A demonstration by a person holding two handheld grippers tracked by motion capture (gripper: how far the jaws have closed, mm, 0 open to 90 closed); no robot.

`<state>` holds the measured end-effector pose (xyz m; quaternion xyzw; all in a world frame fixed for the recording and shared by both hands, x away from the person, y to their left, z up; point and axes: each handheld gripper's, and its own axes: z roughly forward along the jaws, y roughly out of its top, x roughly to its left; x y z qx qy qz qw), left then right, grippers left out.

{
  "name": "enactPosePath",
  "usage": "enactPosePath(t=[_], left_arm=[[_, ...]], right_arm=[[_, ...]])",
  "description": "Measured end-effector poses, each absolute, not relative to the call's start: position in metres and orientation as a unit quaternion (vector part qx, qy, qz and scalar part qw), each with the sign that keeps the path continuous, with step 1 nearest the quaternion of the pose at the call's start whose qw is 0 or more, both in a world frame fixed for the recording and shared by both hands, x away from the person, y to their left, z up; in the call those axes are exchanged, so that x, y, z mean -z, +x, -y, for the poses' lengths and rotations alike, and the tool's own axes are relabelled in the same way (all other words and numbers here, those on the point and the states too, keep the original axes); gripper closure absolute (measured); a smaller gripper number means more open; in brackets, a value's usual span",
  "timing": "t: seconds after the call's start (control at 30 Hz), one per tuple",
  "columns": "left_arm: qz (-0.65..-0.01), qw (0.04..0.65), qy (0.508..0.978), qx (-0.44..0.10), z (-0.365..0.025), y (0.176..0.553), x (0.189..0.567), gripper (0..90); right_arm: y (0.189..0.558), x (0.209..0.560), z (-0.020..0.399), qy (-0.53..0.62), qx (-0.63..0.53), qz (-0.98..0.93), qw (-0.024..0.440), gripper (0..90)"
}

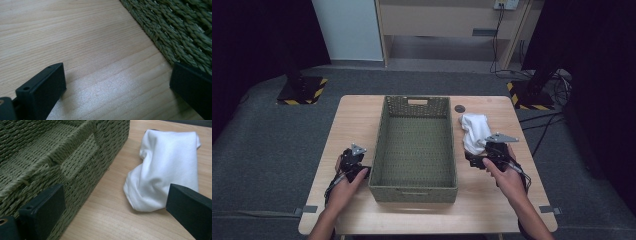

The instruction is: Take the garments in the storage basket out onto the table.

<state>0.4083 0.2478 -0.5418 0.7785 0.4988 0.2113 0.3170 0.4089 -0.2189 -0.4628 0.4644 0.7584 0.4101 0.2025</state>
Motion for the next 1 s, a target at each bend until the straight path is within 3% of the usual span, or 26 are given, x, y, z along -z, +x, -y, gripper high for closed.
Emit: enactPosePath(t=[1.0], left_arm=[[-0.499,0.317,0.778,-0.211,-0.248,0.408,0.542,0.0]], right_arm=[[0.388,0.500,0.227,0.471,-0.377,-0.775,0.187,2.7]])
